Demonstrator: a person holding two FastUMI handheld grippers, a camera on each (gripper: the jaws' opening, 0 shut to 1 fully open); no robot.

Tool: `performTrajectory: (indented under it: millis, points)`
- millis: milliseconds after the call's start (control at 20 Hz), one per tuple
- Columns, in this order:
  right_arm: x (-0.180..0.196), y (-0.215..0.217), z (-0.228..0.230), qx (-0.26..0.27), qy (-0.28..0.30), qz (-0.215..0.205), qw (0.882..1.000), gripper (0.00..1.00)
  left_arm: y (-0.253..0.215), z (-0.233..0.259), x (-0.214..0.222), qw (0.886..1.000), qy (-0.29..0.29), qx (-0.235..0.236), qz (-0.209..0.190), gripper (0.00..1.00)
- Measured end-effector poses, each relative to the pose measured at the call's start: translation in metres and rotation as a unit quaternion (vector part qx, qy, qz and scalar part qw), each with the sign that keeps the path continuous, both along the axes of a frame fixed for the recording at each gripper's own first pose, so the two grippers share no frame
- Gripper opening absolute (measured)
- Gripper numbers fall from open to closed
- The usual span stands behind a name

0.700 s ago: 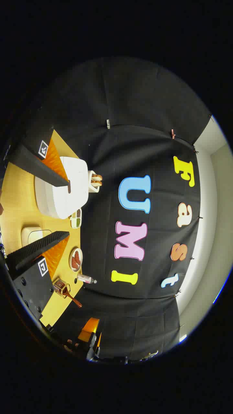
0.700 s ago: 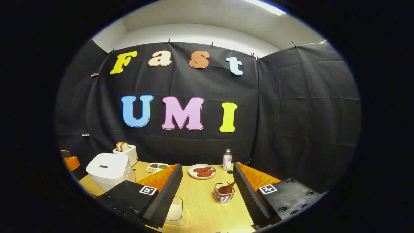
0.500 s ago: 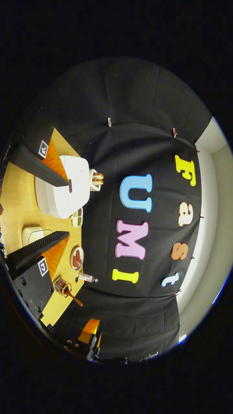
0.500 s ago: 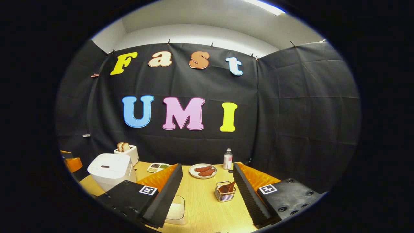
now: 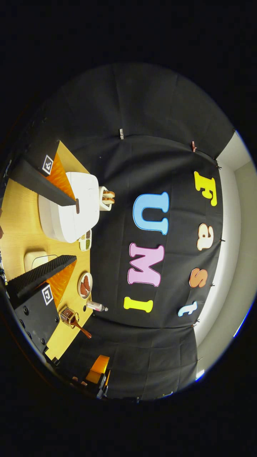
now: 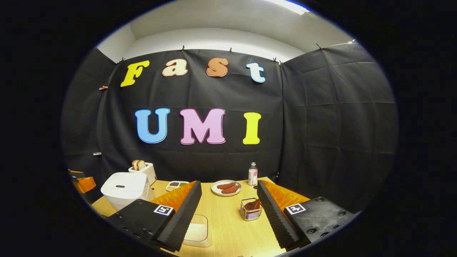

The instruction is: Close the left gripper, press the button to open the rice cooker; take a wooden spoon from the chopstick holder with the right hand, scoop a spoonful of rice and pour it into the rice cooker, then put the wooden spoon back into the chopstick holder.

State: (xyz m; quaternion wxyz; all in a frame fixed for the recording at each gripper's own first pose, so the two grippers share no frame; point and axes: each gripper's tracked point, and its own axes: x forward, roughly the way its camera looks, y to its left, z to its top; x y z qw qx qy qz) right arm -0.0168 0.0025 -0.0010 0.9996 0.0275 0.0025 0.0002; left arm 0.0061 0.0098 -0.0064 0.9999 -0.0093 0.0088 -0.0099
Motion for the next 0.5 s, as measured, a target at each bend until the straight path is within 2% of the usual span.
performTrajectory:
  millis: [200, 300, 500]
  points:
    - [0.006, -0.007, 0.009, 0.003, 0.003, -0.003, 1.0, 0.98, -0.004, 0.0, 0.008, 1.0, 0.009, 0.008, -0.013, 0.95]
    - [0.014, -0.013, 0.011, -0.009, 0.0, -0.006, 1.0, 0.98, 0.004, 0.004, 0.021, 1.0, 0.008, 0.016, -0.003, 0.95]
    - [0.038, -0.021, 0.008, -0.006, 0.006, -0.004, 1.0, 0.98, 0.01, 0.02, 0.047, 1.0, 0.006, 0.001, 0.003, 0.95]
